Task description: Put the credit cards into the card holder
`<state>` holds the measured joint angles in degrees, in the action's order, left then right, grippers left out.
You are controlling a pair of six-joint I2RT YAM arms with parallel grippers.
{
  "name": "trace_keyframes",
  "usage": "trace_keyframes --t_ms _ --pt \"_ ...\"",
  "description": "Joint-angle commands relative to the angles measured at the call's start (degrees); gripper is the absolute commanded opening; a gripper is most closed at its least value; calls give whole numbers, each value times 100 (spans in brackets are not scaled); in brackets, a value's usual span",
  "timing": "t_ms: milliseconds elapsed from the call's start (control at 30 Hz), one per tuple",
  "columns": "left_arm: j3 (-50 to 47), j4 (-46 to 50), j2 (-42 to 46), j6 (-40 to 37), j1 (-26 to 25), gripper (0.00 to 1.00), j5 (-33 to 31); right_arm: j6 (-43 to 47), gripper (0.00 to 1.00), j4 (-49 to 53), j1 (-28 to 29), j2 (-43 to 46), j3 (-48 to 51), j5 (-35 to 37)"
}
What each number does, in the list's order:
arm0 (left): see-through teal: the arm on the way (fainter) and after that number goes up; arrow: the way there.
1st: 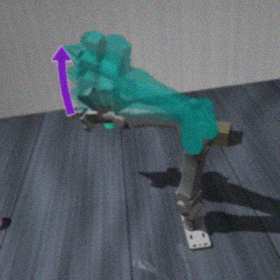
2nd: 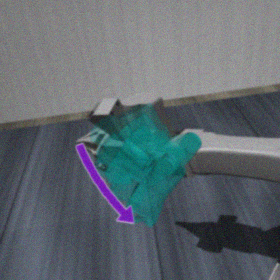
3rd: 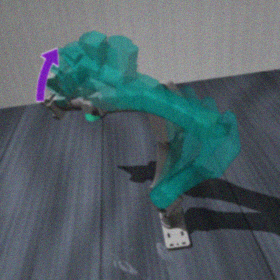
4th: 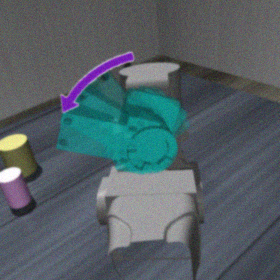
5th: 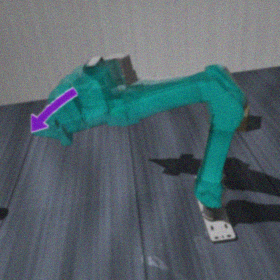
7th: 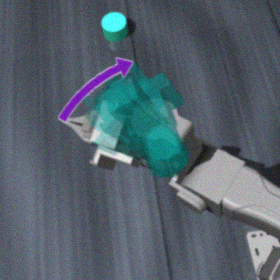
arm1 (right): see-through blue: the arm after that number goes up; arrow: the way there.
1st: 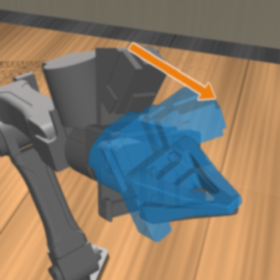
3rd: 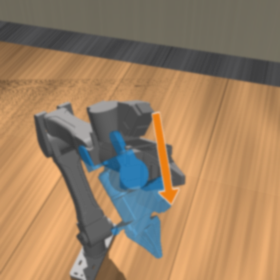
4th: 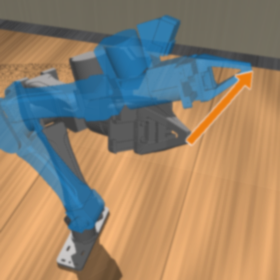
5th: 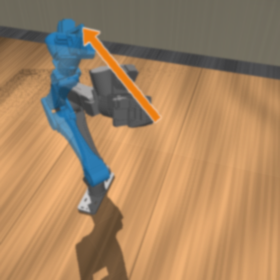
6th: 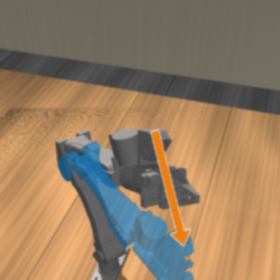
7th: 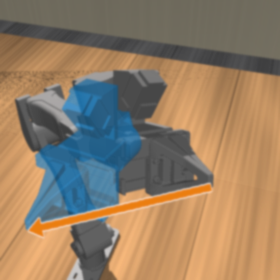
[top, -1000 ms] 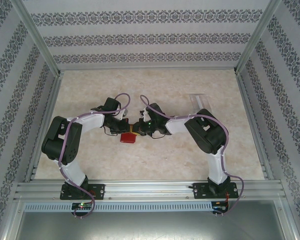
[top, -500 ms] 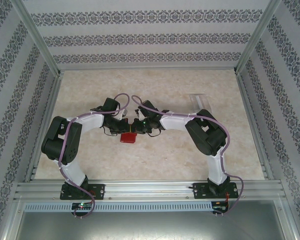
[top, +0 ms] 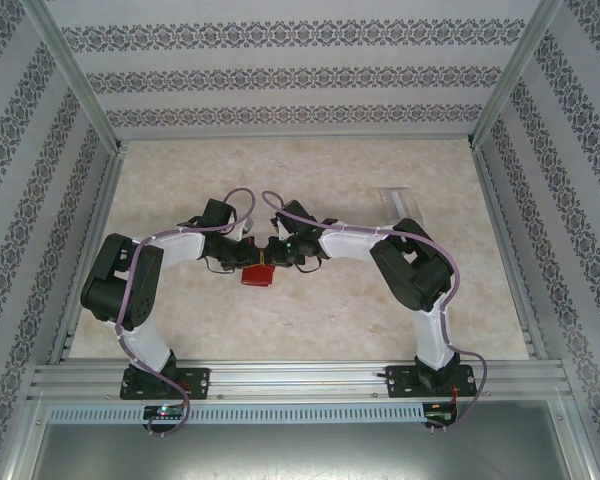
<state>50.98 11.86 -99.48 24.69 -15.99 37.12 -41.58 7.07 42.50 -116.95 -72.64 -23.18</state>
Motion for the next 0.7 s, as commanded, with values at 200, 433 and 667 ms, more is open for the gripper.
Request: trace_keyframes --t_ms 200,433,667 --pt "-280 -38 -228 -117 -205 0 -46 -284 11 193 -4 99 372 -79" --pt "-307 12 -256 -149 -200 0 -183 -533 10 61 -69 401 209 -395" --pt "-308 -45 -216 -102 -203 0 -134 -713 9 142 -51 247 101 -361"
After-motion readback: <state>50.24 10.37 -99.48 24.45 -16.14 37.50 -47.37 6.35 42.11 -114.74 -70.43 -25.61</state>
